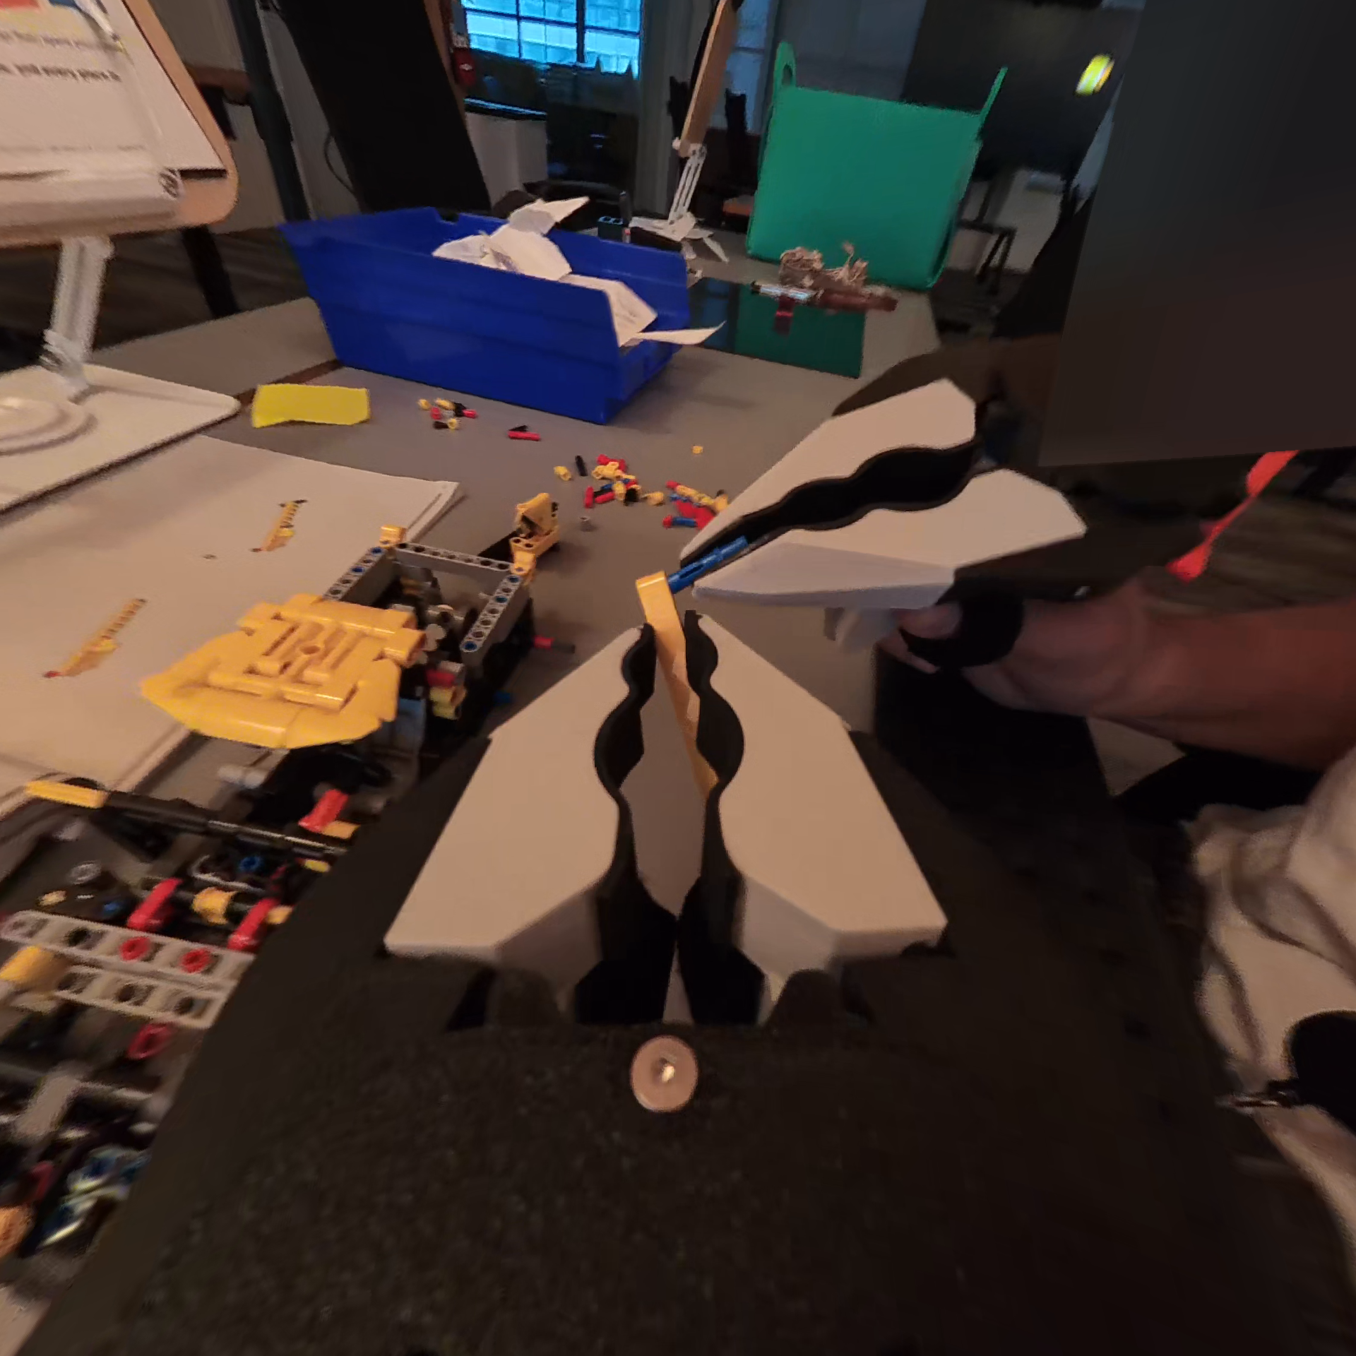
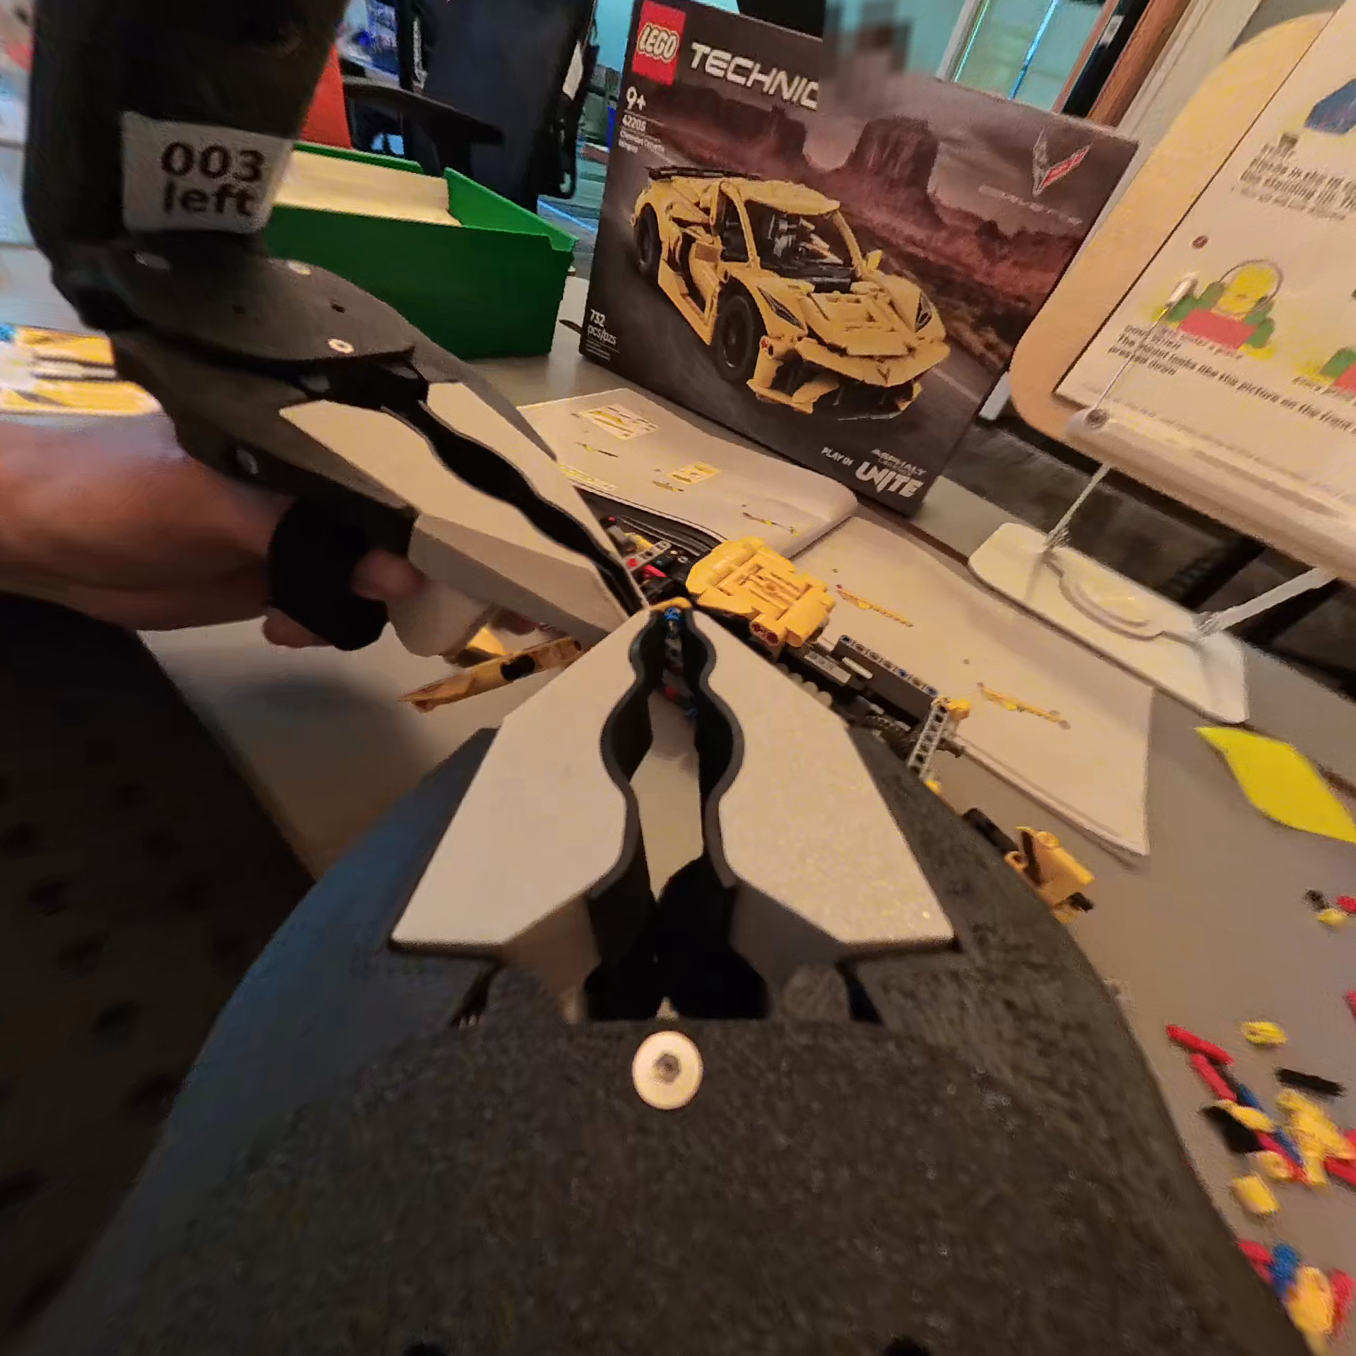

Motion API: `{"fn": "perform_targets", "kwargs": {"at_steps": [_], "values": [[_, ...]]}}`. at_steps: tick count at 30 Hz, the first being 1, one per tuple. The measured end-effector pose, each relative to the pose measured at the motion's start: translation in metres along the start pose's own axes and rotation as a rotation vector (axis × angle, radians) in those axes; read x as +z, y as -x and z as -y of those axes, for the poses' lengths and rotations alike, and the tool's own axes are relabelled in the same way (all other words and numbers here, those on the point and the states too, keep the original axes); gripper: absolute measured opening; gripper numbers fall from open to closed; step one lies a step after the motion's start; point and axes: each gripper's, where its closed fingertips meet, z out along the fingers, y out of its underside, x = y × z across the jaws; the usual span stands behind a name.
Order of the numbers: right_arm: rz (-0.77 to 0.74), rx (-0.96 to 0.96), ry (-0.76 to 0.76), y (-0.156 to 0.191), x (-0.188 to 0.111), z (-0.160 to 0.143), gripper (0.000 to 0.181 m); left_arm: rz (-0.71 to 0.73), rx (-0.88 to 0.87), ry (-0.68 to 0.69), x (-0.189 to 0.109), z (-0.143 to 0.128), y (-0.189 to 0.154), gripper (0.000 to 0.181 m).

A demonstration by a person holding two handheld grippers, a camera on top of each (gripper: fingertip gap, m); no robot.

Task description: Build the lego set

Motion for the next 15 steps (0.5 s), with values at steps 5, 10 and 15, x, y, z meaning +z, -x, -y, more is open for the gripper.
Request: {"fn": "perform_targets", "kwargs": {"at_steps": [5,10,15], "values": [[-0.099,-0.338,0.026,0.0,-0.001,0.002,0.003,-0.123,-0.165,-0.037,-0.001,0.002,-0.005,0.008],[-0.001,-0.164,0.047,0.001,0.0,-0.005,0.004,-0.038,0.054,0.028,0.002,-0.004,-0.007,0.008],[0.153,0.156,0.112,0.004,0.001,-0.012,0.004,0.051,0.275,0.078,0.002,-0.008,-0.007,0.007]]}}
